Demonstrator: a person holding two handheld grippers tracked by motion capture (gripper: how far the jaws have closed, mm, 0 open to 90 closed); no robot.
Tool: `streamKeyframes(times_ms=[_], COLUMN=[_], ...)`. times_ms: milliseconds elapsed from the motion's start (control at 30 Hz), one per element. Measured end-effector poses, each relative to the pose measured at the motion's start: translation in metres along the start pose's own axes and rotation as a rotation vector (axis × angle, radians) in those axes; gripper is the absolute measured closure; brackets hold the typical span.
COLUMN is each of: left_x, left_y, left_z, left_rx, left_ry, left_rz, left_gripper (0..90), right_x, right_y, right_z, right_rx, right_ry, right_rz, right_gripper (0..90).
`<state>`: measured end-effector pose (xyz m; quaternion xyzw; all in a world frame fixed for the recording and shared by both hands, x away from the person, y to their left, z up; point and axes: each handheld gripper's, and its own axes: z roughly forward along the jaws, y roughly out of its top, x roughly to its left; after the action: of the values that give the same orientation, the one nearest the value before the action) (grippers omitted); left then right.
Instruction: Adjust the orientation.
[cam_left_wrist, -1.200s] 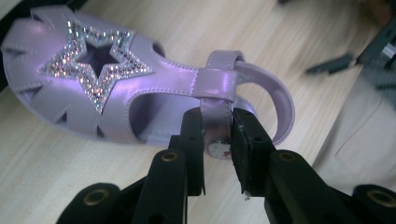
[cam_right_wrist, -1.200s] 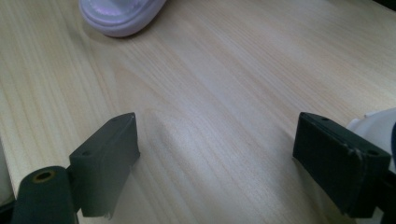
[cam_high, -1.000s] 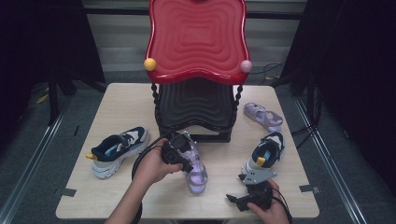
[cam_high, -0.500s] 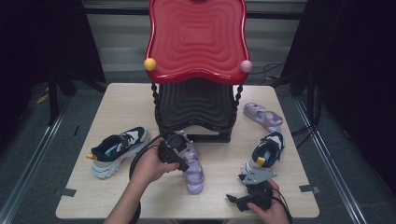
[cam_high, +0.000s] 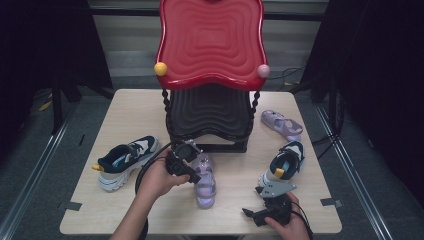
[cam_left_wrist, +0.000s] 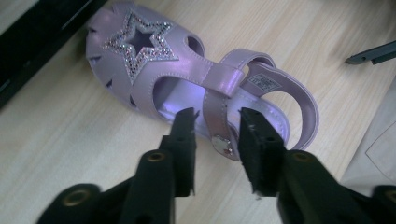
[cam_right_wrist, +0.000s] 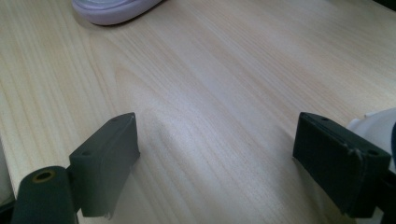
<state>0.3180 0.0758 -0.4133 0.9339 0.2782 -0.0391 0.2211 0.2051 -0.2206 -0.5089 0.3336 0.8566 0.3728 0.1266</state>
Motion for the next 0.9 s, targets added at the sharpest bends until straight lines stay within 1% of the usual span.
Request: streamKeyframes(times_ms=[33, 67, 100, 167, 200, 233, 300, 367, 400, 433, 500, 533, 567, 667, 700, 733, 800, 833, 867, 900], left_x=[-0.001, -0.002, -0.003, -0.006, -0.006, -0.008, -0.013, -0.018, -0.02, -0.022, -0.026, -0.027, -0.028, -0.03, -0.03, -0.031, -0.032, -0.033, -0.034, -0.034], left_y=[-0.001, -0.004, -0.006, -0.012, -0.012, -0.016, -0.023, -0.028, -0.031, -0.032, -0.035, -0.037, -0.038, -0.042, -0.043, -0.044, -0.045, -0.046, -0.047, -0.048], left_z=[0.0, -0.001, -0.003, -0.005, -0.005, -0.005, -0.002, 0.002, 0.004, 0.005, 0.007, 0.007, 0.008, 0.014, 0.015, 0.017, 0.018, 0.02, 0.02, 0.021], left_rx=[-0.008, -0.036, -0.06, -0.112, -0.112, -0.144, -0.191, -0.223, -0.234, -0.248, -0.273, -0.283, -0.291, -0.319, -0.334, -0.361, -0.36, -0.379, -0.372, -0.387], left_ry=[0.006, 0.018, 0.033, 0.044, 0.044, 0.053, 0.081, 0.102, 0.098, 0.105, 0.148, 0.167, 0.178, 0.193, 0.196, 0.195, 0.203, 0.211, 0.21, 0.216], left_rz=[-0.022, -0.058, -0.067, -0.105, -0.105, -0.111, -0.11, -0.109, -0.109, -0.112, -0.106, -0.109, -0.105, -0.112, -0.119, -0.139, -0.137, -0.147, -0.146, -0.151], left_gripper=[61.7, 54.2, 53.9, 52.0, 51.9, 51.9, 51.4, 51.4, 51.4, 51.3, 49.7, 48.9, 47.5, 47.2, 47.2, 46.5, 46.4, 46.4, 46.4, 46.4], right_x=[0.0, 0.0, 0.0, 0.0, 0.0, 0.0, 0.0, 0.0, 0.0, 0.0, 0.0, 0.0, 0.0, 0.0, 0.0, 0.0, 0.0, 0.0, 0.0, 0.0], right_y=[0.0, 0.0, 0.0, 0.0, 0.0, 0.0, 0.0, 0.0, 0.0, 0.0, 0.0, 0.0, 0.0, 0.0, 0.0, 0.0, 0.0, 0.0, 0.0, 0.0], right_z=[0.0, 0.0, 0.0, 0.0, 0.0, 0.0, 0.0, 0.0, 0.0, 0.0, 0.0, 0.0, 0.0, 0.0, 0.0, 0.0, 0.0, 0.0, 0.0, 0.0], right_rx=[0.0, 0.0, 0.0, 0.0, 0.0, 0.0, 0.0, 0.001, 0.0, 0.0, 0.0, 0.0, 0.0, 0.0, 0.0, 0.0, 0.0, 0.0, 0.001, 0.0], right_ry=[0.0, 0.001, 0.0, 0.0, 0.0, 0.0, 0.0, -0.001, 0.0, 0.0, 0.0, 0.0, 0.0, 0.0, 0.0, 0.0, 0.0, 0.0, -0.001, 0.0], right_rz=[0.0, 0.0, 0.0, 0.0, 0.0, 0.0, 0.0, 0.001, 0.0, 0.0, 0.0, 0.0, 0.0, 0.0, 0.0, 0.0, 0.0, 0.0, 0.001, 0.0], right_gripper=[13.5, 13.5, 13.5, 13.5, 13.5, 13.5, 13.5, 13.5, 13.5, 13.5, 13.5, 13.5, 13.5, 13.5, 13.5, 13.5, 13.5, 13.5, 13.5, 13.5])
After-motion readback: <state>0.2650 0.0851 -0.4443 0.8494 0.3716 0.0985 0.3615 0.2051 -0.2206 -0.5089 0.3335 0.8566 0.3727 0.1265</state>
